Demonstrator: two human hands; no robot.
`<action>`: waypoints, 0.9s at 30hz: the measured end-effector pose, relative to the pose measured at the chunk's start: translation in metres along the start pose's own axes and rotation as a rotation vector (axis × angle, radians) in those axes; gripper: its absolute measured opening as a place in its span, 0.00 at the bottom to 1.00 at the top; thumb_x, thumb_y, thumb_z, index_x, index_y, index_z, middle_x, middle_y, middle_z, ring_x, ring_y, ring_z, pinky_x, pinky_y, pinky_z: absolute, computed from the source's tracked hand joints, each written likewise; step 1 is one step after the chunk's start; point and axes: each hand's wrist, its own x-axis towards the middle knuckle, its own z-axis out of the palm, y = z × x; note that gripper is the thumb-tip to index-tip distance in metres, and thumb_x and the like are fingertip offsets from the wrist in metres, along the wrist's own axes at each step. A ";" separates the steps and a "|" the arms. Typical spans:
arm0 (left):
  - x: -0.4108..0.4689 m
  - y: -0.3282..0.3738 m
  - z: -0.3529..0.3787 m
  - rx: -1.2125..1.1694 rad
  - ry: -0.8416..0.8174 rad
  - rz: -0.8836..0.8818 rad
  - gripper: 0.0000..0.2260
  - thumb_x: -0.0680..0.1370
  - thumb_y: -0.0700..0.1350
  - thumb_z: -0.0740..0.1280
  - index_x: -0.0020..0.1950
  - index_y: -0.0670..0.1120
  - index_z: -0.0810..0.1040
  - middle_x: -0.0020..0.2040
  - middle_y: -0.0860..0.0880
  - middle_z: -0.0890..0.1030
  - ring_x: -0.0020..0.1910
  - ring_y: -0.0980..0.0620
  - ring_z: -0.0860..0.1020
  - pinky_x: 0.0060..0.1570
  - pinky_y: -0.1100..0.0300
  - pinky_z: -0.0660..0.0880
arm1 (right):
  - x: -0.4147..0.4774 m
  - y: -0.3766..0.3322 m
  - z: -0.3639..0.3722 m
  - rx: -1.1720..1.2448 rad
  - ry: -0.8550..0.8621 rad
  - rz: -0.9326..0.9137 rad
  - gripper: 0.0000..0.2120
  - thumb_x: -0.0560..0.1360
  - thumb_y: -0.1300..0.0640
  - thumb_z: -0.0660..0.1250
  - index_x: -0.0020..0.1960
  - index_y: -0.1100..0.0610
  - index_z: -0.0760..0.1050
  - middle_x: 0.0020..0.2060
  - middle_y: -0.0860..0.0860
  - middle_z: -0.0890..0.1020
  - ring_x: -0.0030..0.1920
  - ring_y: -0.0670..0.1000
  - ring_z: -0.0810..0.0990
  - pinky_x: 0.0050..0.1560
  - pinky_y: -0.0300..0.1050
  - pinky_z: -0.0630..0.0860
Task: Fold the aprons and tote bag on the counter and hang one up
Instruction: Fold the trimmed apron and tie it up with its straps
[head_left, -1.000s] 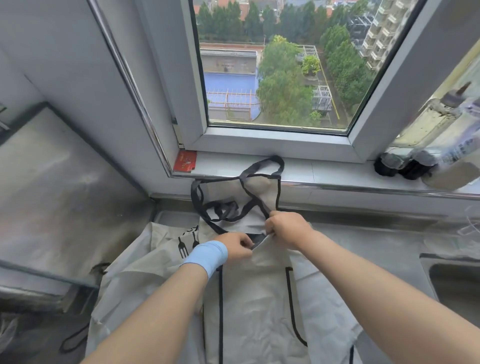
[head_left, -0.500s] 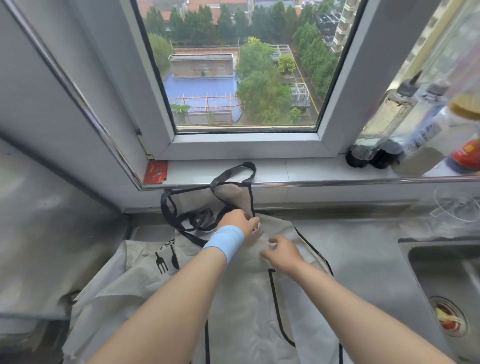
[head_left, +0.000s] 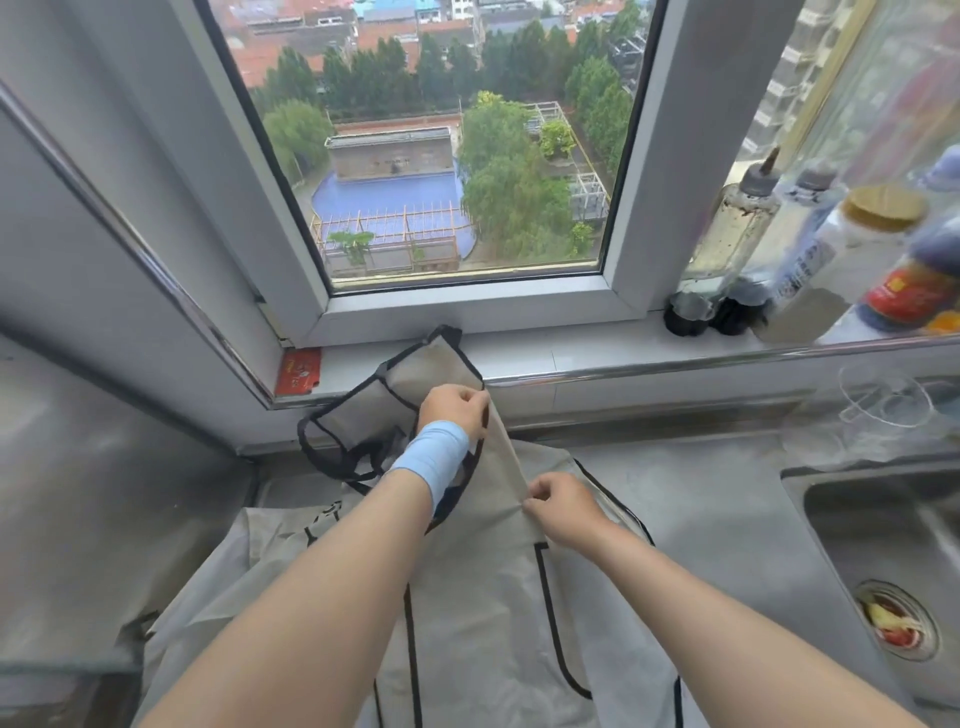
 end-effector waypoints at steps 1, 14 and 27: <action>-0.001 0.001 -0.001 -0.058 -0.015 -0.012 0.09 0.77 0.45 0.64 0.43 0.44 0.82 0.37 0.49 0.83 0.37 0.50 0.85 0.40 0.62 0.78 | 0.002 -0.003 0.000 -0.018 0.010 0.004 0.06 0.72 0.55 0.67 0.42 0.57 0.80 0.39 0.49 0.84 0.44 0.51 0.82 0.48 0.46 0.78; -0.113 -0.135 0.017 0.665 -0.304 0.220 0.15 0.78 0.46 0.63 0.64 0.54 0.75 0.65 0.51 0.73 0.65 0.49 0.72 0.64 0.54 0.70 | -0.059 0.031 0.045 -0.895 -0.173 -0.569 0.24 0.75 0.50 0.60 0.70 0.52 0.66 0.67 0.56 0.68 0.66 0.61 0.69 0.58 0.54 0.68; -0.269 -0.194 0.038 0.656 -0.128 0.225 0.09 0.78 0.47 0.62 0.57 0.53 0.76 0.57 0.51 0.73 0.59 0.50 0.74 0.53 0.57 0.72 | -0.164 0.098 0.058 -0.918 -0.112 -1.003 0.17 0.61 0.58 0.74 0.49 0.50 0.77 0.46 0.51 0.77 0.42 0.53 0.79 0.37 0.44 0.74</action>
